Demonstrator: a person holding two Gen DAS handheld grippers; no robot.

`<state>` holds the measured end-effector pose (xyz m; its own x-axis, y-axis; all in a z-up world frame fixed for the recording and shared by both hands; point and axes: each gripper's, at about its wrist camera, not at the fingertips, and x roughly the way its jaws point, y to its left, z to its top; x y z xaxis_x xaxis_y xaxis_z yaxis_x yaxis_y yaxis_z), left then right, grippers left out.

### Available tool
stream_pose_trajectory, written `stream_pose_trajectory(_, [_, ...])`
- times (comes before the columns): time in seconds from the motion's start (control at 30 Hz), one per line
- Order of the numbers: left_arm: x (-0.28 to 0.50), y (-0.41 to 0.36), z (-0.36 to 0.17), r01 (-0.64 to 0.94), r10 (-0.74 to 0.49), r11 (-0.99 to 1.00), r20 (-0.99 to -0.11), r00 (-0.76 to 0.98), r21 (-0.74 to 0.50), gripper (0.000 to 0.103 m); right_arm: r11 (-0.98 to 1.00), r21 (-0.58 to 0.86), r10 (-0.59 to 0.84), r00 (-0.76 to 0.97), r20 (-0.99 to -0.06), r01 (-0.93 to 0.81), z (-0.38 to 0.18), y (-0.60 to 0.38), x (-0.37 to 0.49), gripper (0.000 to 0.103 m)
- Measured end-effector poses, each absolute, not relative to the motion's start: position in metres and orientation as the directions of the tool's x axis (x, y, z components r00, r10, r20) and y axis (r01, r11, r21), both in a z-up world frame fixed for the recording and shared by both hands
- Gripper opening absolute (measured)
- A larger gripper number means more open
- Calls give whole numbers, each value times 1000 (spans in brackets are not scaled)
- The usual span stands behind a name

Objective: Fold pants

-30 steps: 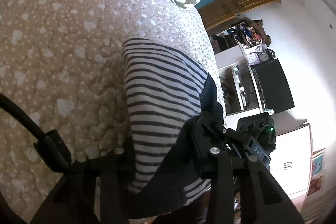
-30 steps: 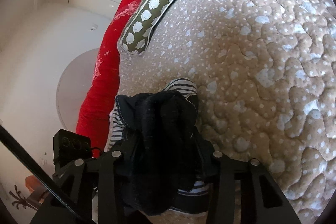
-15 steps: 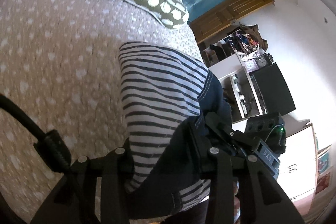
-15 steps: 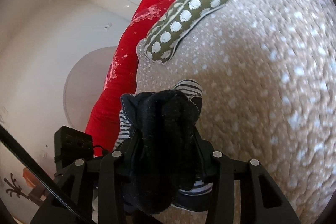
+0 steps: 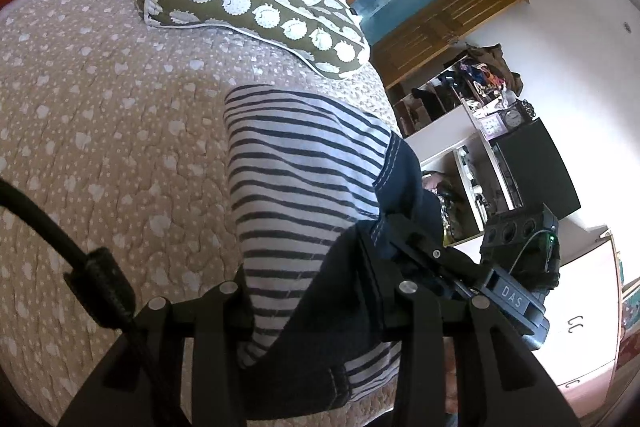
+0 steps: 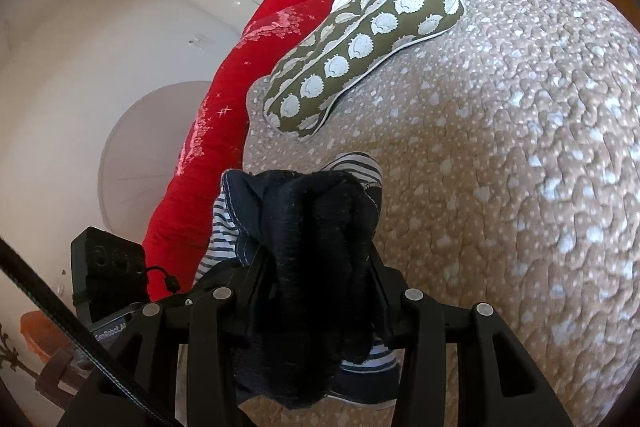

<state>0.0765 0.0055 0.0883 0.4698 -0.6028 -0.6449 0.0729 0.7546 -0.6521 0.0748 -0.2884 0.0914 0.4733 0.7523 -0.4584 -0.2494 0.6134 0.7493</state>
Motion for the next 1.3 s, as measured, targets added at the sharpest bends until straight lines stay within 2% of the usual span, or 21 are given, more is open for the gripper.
stream_pose_trajectory(0.6, [123, 20, 45, -5, -577, 760, -678, 455, -650, 37, 666, 721, 715, 440, -544, -190, 59, -266, 136, 46])
stream_pose_trajectory(1.17, [144, 25, 23, -17, -565, 770, -694, 446, -638, 37, 680, 715, 700, 430, -569, -162, 33, -262, 161, 46])
stream_pose_trajectory(1.3, [145, 25, 21, -14, -558, 777, -699, 447, -630, 40, 677, 720, 702, 429, -568, -154, 28, -264, 161, 48])
